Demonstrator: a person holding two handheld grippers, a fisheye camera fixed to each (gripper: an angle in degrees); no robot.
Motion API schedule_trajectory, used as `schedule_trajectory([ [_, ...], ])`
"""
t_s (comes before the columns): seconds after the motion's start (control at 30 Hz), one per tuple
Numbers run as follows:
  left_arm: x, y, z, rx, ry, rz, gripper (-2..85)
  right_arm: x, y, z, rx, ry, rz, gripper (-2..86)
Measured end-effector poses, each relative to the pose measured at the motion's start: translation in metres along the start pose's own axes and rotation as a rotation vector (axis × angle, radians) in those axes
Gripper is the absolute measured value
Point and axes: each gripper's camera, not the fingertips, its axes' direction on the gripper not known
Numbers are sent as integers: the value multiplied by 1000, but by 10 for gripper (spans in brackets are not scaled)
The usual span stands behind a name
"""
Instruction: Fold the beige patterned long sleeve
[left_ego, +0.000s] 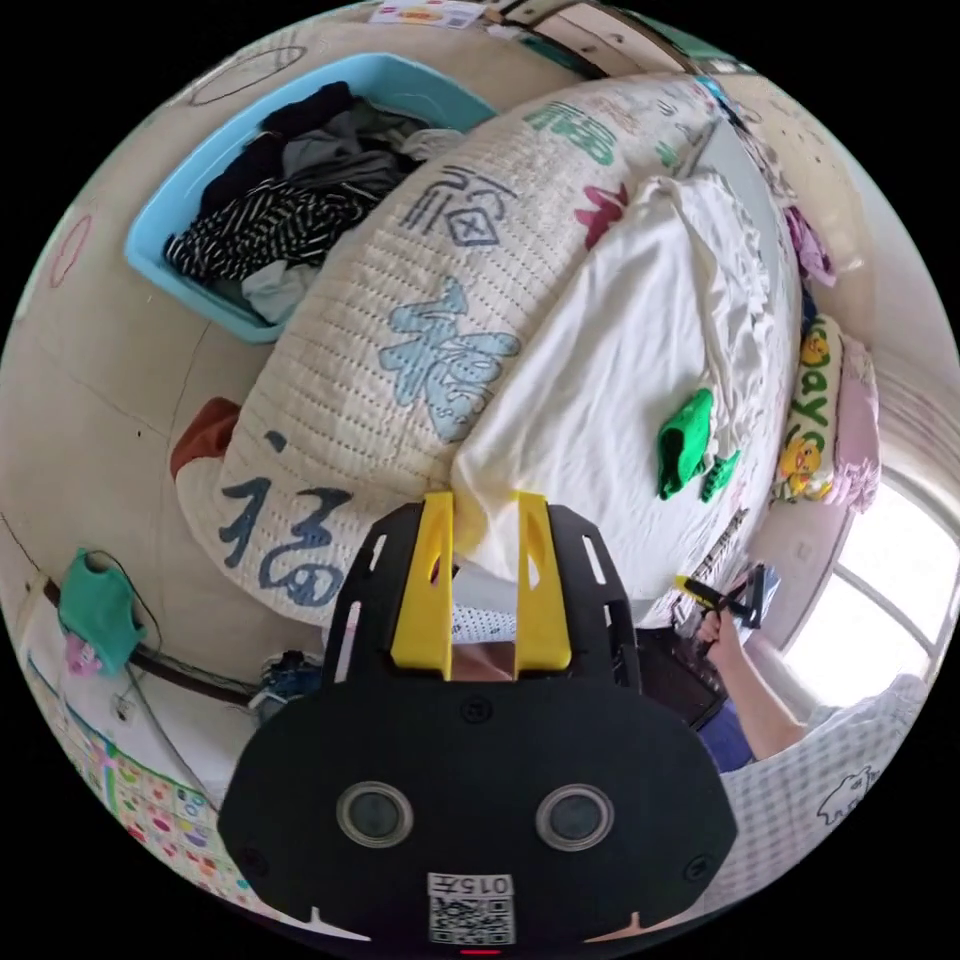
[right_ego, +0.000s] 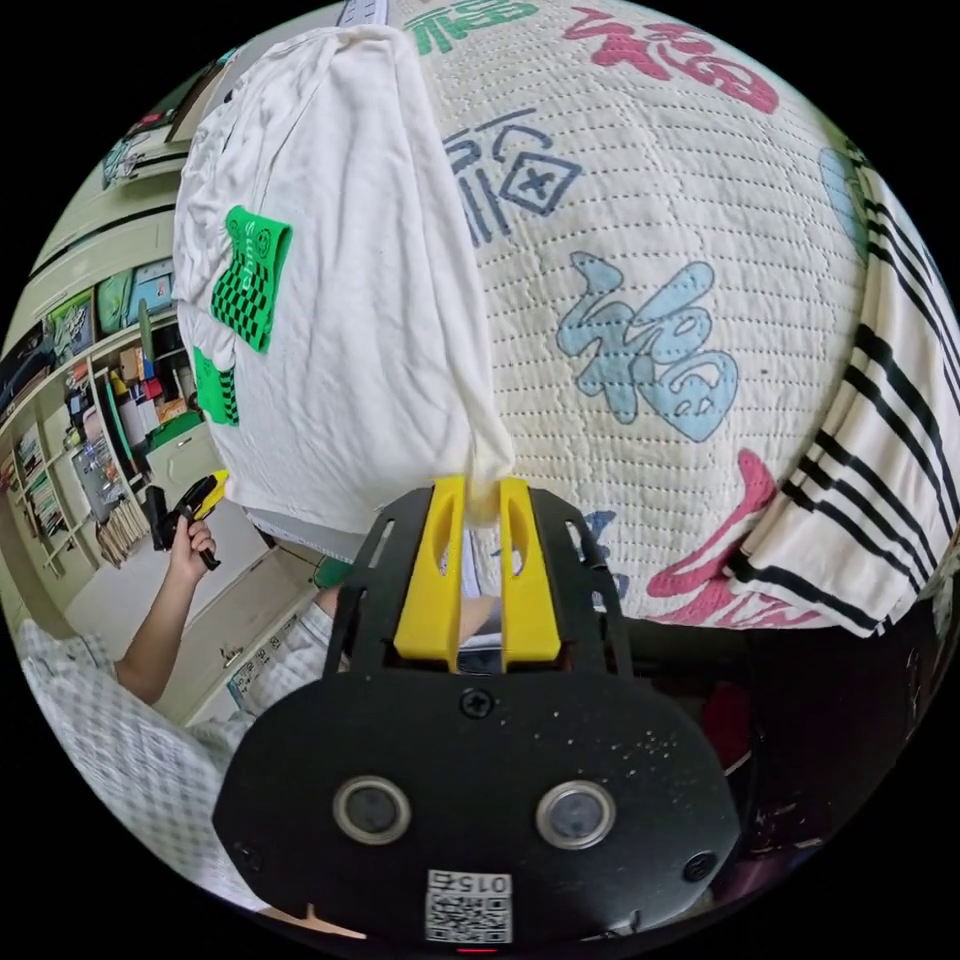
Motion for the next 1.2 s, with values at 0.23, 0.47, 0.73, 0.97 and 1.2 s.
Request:
schedule_trajectory([
  [0.23, 20, 22, -24, -5, 13, 98, 0, 13, 49, -7, 26, 56, -23, 4],
  [0.47, 23, 62, -3, -41, -125, 114, 0, 31, 86, 34, -43, 105, 31, 12],
  [0.73, 46, 87, -7, 3, -230, 101, 20, 44, 91, -15, 149, 107, 172, 71],
  [0.97, 166, 96, -4, 142, -347, 339, 58, -75, 5, -43, 246, -45, -328, 111],
  [1.2, 278, 105, 56, 117, -121, 559, 96, -135, -69, -14, 149, 65, -468, 108],
])
